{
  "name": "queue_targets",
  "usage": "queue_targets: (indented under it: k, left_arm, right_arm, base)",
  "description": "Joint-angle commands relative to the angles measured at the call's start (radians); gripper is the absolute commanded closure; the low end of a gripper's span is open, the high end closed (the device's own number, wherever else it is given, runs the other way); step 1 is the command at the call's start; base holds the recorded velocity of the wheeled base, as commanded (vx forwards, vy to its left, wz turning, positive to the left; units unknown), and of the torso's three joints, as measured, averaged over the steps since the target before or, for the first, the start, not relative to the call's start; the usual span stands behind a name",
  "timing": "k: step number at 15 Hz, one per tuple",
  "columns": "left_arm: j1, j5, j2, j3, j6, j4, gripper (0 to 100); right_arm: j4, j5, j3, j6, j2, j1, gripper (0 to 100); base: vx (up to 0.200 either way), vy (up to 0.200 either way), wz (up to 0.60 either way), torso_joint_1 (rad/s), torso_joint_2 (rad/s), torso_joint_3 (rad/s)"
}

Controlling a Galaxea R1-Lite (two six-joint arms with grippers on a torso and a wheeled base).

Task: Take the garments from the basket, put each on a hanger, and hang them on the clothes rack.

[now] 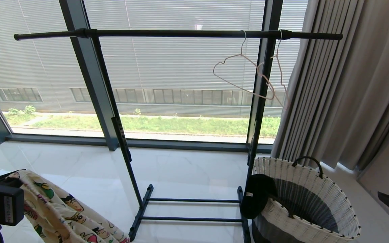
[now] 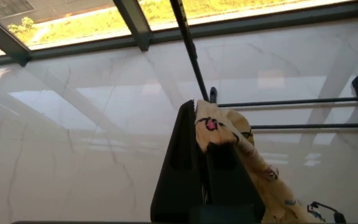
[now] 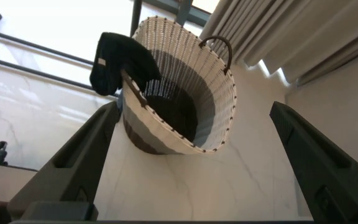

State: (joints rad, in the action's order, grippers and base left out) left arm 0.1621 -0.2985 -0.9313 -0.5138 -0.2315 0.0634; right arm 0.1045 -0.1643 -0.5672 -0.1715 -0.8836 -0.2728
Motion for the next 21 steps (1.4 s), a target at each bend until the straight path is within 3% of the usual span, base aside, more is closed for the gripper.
queue_targets:
  k: [1, 14, 16, 18, 21]
  left_arm:
    - [-0.003, -0.001, 0.002, 0.008, 0.000, 0.003, 100]
    - [-0.007, -0.001, 0.015, 0.008, -0.009, 0.004, 100]
    - [-0.007, -0.001, 0.017, 0.008, -0.011, 0.004, 100]
    - [-0.007, -0.001, 0.015, 0.008, -0.011, 0.004, 100]
    - [-0.006, -0.001, 0.019, 0.006, -0.012, 0.004, 100]
  right_arm:
    - [0.000, 0.000, -0.006, 0.000, -0.005, 0.000, 0]
    - [-0.003, 0.012, -0.010, 0.006, -0.001, -0.002, 0]
    - [-0.019, 0.054, -0.014, 0.015, -0.001, 0.000, 0]
    - [-0.085, 0.114, -0.017, 0.060, -0.017, 0.000, 0]
    - [-0.149, 0.118, -0.046, 0.139, -0.074, 0.000, 0]
  base:
    - [0.000, 0.000, 0.00, 0.203, -0.48, -0.286]
    - [0.000, 0.000, 0.00, 0.213, -0.48, -0.266]
    - [0.000, 0.000, 0.00, 0.054, -0.11, -0.056]
    - [0.100, 0.000, 0.00, 0.009, -0.01, -0.006]
    - [0.200, 0.000, 0.00, 0.001, -0.02, 0.005]
